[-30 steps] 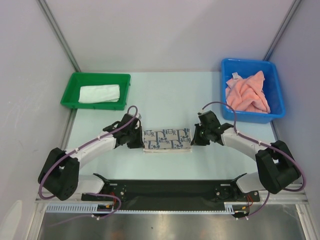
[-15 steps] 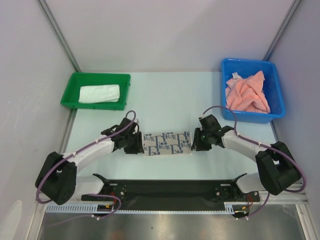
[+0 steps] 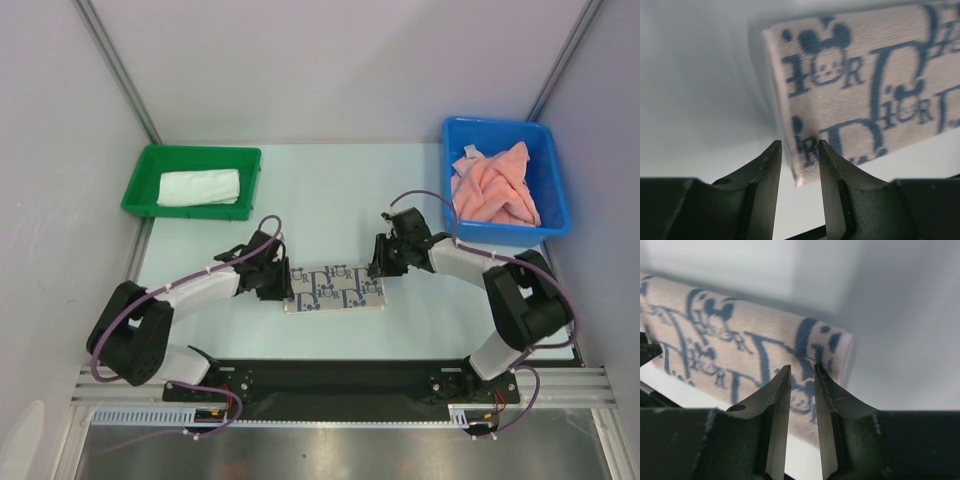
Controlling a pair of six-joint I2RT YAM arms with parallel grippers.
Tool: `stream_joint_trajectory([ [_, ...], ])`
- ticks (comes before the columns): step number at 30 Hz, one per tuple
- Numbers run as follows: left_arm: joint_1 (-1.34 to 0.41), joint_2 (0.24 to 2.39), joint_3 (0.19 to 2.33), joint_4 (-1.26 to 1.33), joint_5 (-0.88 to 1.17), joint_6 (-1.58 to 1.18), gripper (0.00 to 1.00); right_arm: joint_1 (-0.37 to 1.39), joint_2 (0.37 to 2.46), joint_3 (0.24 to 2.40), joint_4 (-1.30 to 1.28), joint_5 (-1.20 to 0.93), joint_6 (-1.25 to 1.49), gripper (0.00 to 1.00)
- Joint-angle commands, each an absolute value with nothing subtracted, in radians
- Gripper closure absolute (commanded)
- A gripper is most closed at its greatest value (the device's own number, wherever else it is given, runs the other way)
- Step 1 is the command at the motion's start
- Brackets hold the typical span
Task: Fold and stack the towels
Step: Fold the towel, then neatly place the folded towel into the bin
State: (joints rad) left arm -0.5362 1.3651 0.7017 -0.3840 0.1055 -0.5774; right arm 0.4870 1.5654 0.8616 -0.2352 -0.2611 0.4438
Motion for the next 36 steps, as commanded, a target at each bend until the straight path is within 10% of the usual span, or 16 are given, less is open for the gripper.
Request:
stream_joint_trajectory([
  [1,-0.531,1.396,0.686,-0.371,0.057,-0.604,0.60,0.459,1.647,0.887,-0.133,-0.301,0.379,0.70],
  [15,-0.442,1.361,0.595,-0.187,0.237,-0.604,0.42,0.476,1.405,0.856,-0.201,-0.308,0.370,0.60],
  [18,-0.449,1.381,0.559,-0.143,0.255,-0.629,0.43,0.476,1.362,0.861,-0.219,-0.308,0.373,0.47],
  [22,-0.480,1.413,0.541,-0.143,0.239,-0.650,0.45,0.476,1.307,0.851,-0.219,-0.304,0.391,0.05],
  [25,-0.528,1.410,0.542,-0.213,0.152,-0.672,0.48,0.477,1.273,0.864,-0.244,-0.299,0.391,0.00],
  [32,-0.537,1.439,0.628,-0.280,0.103,-0.683,0.97,0.477,1.181,0.861,-0.252,-0.319,0.402,0.00],
  [36,-0.538,1.486,0.820,-0.423,0.017,-0.612,1.00,0.476,1.164,0.883,-0.273,-0.324,0.391,0.00],
])
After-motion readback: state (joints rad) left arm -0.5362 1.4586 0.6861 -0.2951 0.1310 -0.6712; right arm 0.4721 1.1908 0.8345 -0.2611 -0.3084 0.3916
